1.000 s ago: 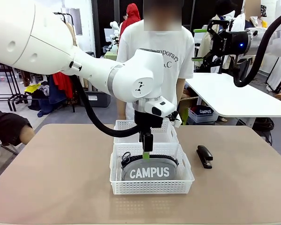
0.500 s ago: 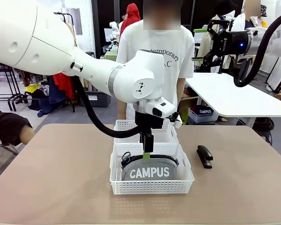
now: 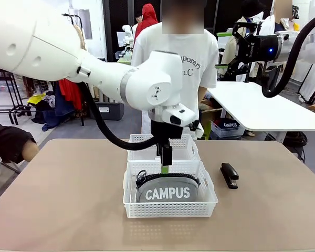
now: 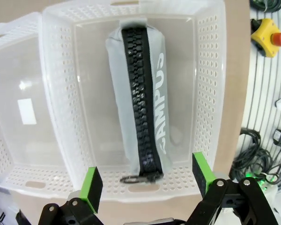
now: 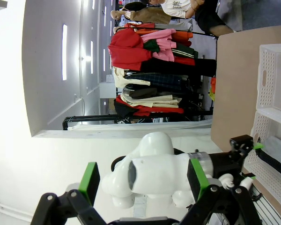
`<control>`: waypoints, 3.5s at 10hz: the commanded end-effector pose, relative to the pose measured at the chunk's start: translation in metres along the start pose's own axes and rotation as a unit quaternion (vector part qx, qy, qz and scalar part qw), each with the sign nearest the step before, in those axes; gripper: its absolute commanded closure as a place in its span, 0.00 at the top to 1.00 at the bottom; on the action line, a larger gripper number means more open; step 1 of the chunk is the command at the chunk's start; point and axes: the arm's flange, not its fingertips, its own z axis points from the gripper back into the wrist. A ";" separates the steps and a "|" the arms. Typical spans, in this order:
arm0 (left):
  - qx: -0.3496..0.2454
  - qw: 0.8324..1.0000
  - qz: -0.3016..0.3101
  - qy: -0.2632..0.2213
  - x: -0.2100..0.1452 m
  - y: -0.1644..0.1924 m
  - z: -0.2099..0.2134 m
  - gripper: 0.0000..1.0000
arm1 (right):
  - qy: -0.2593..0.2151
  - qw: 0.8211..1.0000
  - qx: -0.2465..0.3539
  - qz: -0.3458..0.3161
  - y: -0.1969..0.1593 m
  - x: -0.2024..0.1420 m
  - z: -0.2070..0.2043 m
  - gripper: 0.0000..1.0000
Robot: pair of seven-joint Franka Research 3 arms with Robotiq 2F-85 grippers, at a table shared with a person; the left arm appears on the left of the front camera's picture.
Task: Distribute items into two baskets.
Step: Pick up the Stapler that the person points to.
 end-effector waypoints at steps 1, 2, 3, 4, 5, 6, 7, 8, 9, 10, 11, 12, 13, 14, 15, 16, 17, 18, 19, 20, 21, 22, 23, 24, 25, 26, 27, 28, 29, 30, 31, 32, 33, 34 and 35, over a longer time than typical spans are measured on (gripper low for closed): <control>-0.007 0.999 0.024 -0.034 -0.023 -0.003 0.041 1.00 | -0.002 1.000 0.000 0.001 0.001 0.000 0.000 1.00; -0.010 0.999 0.025 -0.047 -0.045 0.000 0.064 1.00 | -0.002 1.000 0.000 0.001 0.001 0.000 0.000 1.00; -0.019 0.997 0.048 -0.058 -0.059 -0.003 0.082 1.00 | -0.002 1.000 0.000 0.001 0.001 0.000 0.000 1.00; -0.021 0.996 0.054 -0.061 -0.080 -0.001 0.099 1.00 | -0.002 1.000 0.000 0.001 0.001 0.000 0.000 1.00; -0.033 0.990 0.069 -0.115 -0.098 0.001 0.114 1.00 | -0.002 1.000 0.000 0.001 0.001 0.000 0.000 1.00; -0.046 0.983 0.099 -0.146 -0.110 0.005 0.126 1.00 | -0.002 1.000 0.000 0.001 0.001 0.000 0.000 1.00; -0.070 0.977 0.141 -0.146 -0.123 0.013 0.134 1.00 | -0.002 1.000 0.000 0.001 0.001 0.000 0.000 1.00; -0.078 0.966 0.201 -0.139 -0.138 0.018 0.143 1.00 | -0.002 1.000 0.000 0.001 0.001 0.000 0.000 1.00; -0.084 0.952 0.252 -0.152 -0.156 0.019 0.151 1.00 | -0.002 1.000 0.000 0.001 0.001 0.000 0.000 1.00; -0.092 0.934 0.298 -0.176 -0.178 0.024 0.154 1.00 | -0.002 1.000 0.000 0.001 0.001 0.000 0.000 1.00; -0.091 0.920 0.329 -0.193 -0.199 0.026 0.156 1.00 | -0.002 1.000 0.000 0.001 0.001 0.000 0.000 1.00; -0.081 0.909 0.356 -0.201 -0.213 0.027 0.155 1.00 | -0.002 1.000 0.000 0.001 0.001 0.000 0.000 1.00; -0.075 0.904 0.364 -0.211 -0.221 0.028 0.158 1.00 | -0.002 1.000 0.000 0.001 0.001 0.000 0.000 1.00; -0.050 0.921 0.332 -0.200 -0.215 0.022 0.159 1.00 | -0.002 1.000 0.000 0.001 0.001 0.000 0.000 1.00; -0.087 0.914 0.350 -0.188 -0.221 0.040 0.164 1.00 | -0.002 1.000 0.000 0.001 0.001 0.000 0.000 1.00; -0.087 0.914 0.350 -0.188 -0.221 0.040 0.164 1.00 | -0.002 1.000 0.000 0.001 0.001 0.000 0.000 1.00; -0.087 0.914 0.350 -0.188 -0.221 0.040 0.164 1.00 | -0.002 1.000 0.000 0.001 0.001 0.000 0.000 1.00; -0.087 0.914 0.350 -0.188 -0.221 0.040 0.164 1.00 | -0.002 1.000 0.000 0.001 0.001 0.000 0.000 1.00; -0.080 0.913 0.350 -0.192 -0.221 0.037 0.160 1.00 | -0.002 1.000 0.000 0.001 0.001 0.000 0.000 1.00; -0.167 0.865 0.413 -0.231 -0.233 0.047 0.158 1.00 | -0.002 1.000 0.000 0.001 0.001 0.000 0.000 1.00; -0.200 0.832 0.456 -0.245 -0.249 0.055 0.158 1.00 | -0.002 1.000 0.000 0.001 0.001 0.000 0.000 1.00; -0.223 0.804 0.483 -0.267 -0.266 0.059 0.159 1.00 | -0.002 1.000 0.000 0.001 0.001 0.000 0.000 1.00; -0.241 0.781 0.496 -0.293 -0.282 0.061 0.162 1.00 | -0.002 1.000 0.000 0.001 0.001 0.000 0.000 1.00; -0.255 0.763 0.504 -0.316 -0.297 0.064 0.165 1.00 | -0.002 1.000 0.000 0.001 0.001 0.000 0.000 1.00; -0.264 0.746 0.511 -0.334 -0.311 0.066 0.168 1.00 | -0.002 1.000 0.000 0.001 0.001 0.000 0.000 1.00; -0.279 0.727 0.518 -0.355 -0.322 0.068 0.170 1.00 | -0.002 1.000 0.000 0.001 0.001 0.000 0.000 1.00; -0.294 0.707 0.522 -0.375 -0.333 0.070 0.170 1.00 | -0.002 1.000 0.000 0.001 0.001 0.000 0.000 1.00; -0.295 0.696 0.529 -0.385 -0.341 0.072 0.171 1.00 | -0.002 1.000 0.000 0.001 0.001 0.000 0.000 1.00; -0.304 0.679 0.535 -0.401 -0.347 0.074 0.171 1.00 | -0.002 1.000 0.000 0.001 0.001 0.000 0.000 1.00; -0.321 0.663 0.534 -0.416 -0.355 0.079 0.169 1.00 | -0.002 1.000 0.000 0.001 0.001 0.000 0.000 1.00; -0.334 0.650 0.532 -0.429 -0.357 0.081 0.164 1.00 | -0.002 1.000 0.000 0.001 0.001 0.000 0.000 1.00; -0.359 0.632 0.521 -0.448 -0.364 0.086 0.160 1.00 | -0.002 1.000 0.000 0.001 0.001 0.000 0.000 1.00; -0.375 0.608 0.515 -0.474 -0.371 0.090 0.157 1.00 | -0.002 1.000 0.000 0.001 0.001 0.000 0.000 1.00; -0.378 0.593 0.514 -0.492 -0.373 0.092 0.156 1.00 | -0.002 1.000 0.000 0.001 0.001 0.000 0.000 1.00; -0.382 0.587 0.498 -0.511 -0.376 0.099 0.157 1.00 | -0.002 1.000 0.000 0.001 0.001 0.000 0.000 1.00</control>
